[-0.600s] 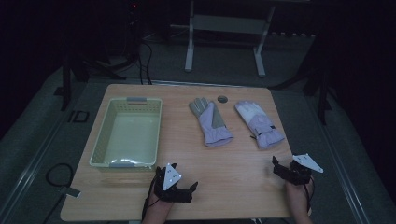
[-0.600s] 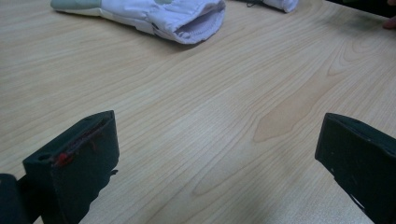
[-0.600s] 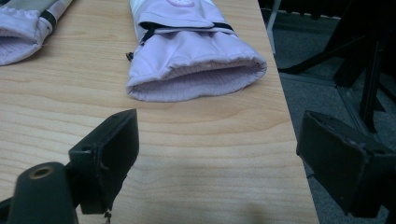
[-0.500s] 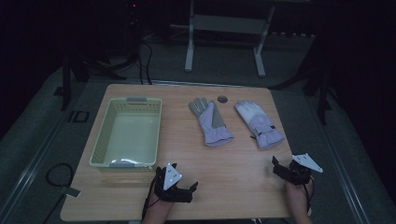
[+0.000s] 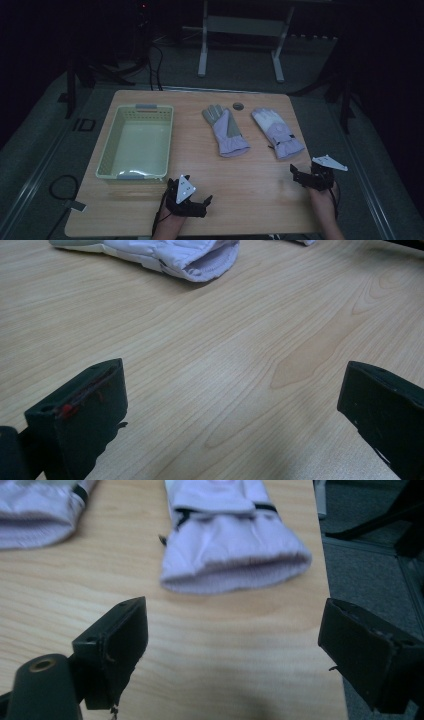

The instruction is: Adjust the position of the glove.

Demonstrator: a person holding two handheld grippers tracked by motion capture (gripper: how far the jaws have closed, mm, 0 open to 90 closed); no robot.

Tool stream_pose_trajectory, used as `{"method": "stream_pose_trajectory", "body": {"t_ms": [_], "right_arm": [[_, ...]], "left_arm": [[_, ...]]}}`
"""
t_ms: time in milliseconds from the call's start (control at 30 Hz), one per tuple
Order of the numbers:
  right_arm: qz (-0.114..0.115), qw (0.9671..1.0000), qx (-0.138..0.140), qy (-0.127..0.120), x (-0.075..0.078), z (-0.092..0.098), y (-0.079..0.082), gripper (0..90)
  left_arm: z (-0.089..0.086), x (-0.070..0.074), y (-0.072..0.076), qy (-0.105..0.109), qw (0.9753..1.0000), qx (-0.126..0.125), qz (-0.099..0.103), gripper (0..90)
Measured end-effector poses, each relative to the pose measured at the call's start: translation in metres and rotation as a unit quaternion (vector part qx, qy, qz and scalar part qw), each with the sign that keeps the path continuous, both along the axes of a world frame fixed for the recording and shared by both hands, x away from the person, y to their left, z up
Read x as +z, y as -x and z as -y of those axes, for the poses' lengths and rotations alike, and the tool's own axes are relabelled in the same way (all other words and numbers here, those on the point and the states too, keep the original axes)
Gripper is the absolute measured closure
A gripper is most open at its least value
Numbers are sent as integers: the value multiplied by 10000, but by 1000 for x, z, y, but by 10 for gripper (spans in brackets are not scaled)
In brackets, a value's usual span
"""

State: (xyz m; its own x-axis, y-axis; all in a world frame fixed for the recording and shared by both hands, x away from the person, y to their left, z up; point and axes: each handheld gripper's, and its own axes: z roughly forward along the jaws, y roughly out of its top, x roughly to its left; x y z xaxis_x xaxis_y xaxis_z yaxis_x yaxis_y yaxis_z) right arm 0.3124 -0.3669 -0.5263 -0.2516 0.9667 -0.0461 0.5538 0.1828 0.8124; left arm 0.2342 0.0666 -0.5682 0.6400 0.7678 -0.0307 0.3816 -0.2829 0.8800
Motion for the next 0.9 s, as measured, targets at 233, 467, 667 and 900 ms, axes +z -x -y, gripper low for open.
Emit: {"method": "stream_pose_trajectory", "body": {"t_ms": [233, 467, 667, 900], "right_arm": [[143, 9999, 87, 43, 31, -3, -8, 123], [226, 9997, 123, -6, 53, -9, -15, 119], [-14, 9987, 465, -207, 64, -18, -21, 169], [0, 9967, 795, -141, 73, -38, -29, 121]], "left_arm": [[0, 0, 0, -5, 10000, 1, 17, 0], [-1, 0, 0, 52, 10000, 8, 15, 0], [0, 0, 0, 28, 10000, 8, 21, 0], [0, 0, 0, 31, 10000, -11, -1, 0]]}}
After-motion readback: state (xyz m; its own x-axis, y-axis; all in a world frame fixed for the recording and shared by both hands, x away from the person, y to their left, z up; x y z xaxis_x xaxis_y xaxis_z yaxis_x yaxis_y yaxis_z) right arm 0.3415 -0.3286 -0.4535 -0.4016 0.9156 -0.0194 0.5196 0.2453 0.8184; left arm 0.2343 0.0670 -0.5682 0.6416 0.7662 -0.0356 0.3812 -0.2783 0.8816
